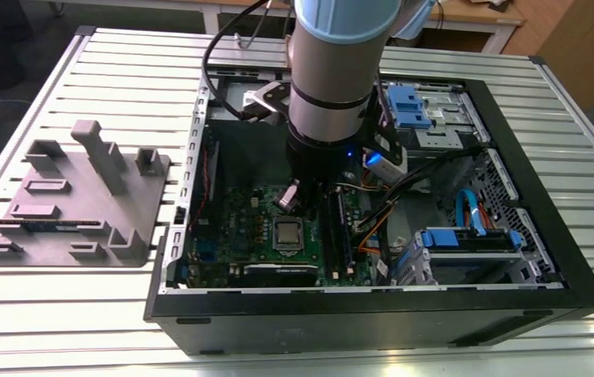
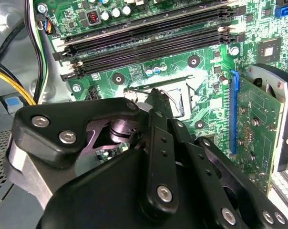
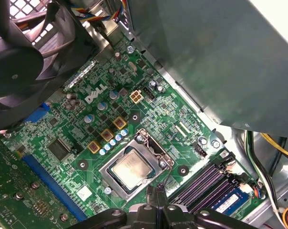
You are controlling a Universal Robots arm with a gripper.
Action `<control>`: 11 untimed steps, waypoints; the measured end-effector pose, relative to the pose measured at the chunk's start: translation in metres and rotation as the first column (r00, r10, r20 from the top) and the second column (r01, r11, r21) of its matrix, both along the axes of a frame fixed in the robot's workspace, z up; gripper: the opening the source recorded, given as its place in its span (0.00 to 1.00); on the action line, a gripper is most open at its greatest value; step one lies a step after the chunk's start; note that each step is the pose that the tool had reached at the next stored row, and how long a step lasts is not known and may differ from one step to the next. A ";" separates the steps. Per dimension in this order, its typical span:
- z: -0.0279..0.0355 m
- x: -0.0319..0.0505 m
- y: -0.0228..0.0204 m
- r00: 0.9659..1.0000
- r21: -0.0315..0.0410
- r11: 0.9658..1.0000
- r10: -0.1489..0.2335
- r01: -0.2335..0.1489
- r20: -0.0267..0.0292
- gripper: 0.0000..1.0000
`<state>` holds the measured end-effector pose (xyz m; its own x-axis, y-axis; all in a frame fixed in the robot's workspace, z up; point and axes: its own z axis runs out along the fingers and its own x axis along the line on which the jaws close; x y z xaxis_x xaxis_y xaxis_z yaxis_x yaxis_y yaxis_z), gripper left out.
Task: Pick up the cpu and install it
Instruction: 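Install the first cpu locking lever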
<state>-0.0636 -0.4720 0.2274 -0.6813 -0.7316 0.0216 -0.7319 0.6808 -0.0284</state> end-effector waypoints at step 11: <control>-0.0032 0.0000 0.0000 1.000 0.000 1.000 0.000 0.000 0.000 0.10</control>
